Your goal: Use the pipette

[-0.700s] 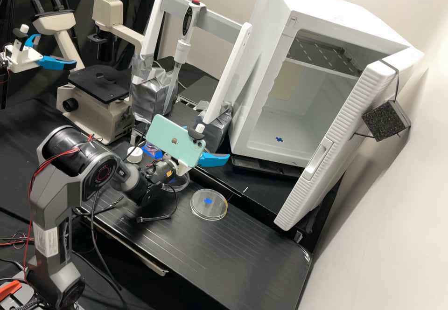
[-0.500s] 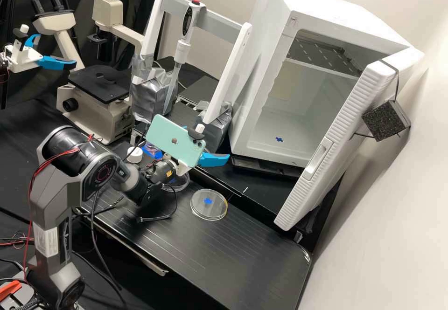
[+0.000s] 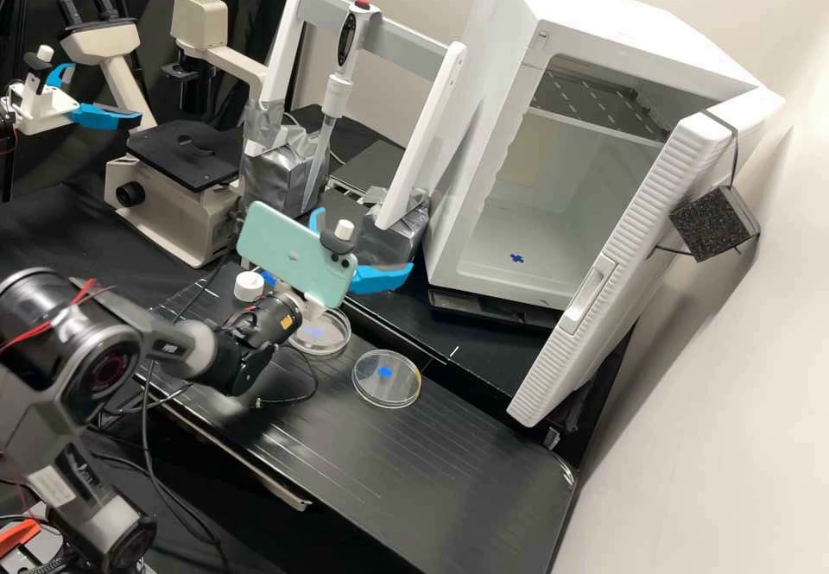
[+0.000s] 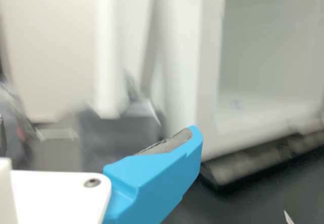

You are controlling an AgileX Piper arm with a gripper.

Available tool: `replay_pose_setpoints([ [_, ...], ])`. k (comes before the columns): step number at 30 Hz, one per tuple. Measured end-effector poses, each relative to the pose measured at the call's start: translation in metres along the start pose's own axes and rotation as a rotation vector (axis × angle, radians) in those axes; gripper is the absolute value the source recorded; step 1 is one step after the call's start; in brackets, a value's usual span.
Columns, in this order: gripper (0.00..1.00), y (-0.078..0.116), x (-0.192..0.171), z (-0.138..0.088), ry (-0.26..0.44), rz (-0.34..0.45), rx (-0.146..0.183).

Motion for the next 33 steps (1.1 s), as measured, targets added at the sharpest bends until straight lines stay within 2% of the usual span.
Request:
replay_pose_setpoints([
  [2,1.00,0.005,-0.006,-0.021,0.076,0.017,-0.002],
  [4,1.00,0.008,-0.009,-0.042,0.145,0.022,-0.022],
  [8,1.00,0.013,-0.005,-0.075,0.202,0.030,-0.048],
  [17,1.00,0.020,0.022,-0.133,0.221,0.008,-0.094],
  [19,1.00,0.018,0.033,-0.144,0.216,-0.003,-0.128],
  [20,1.00,0.019,0.038,-0.149,0.214,-0.010,-0.135],
  [26,1.00,0.018,0.070,-0.167,0.169,-0.049,-0.186],
  [33,1.00,0.012,0.106,-0.177,0.118,-0.084,-0.204],
])
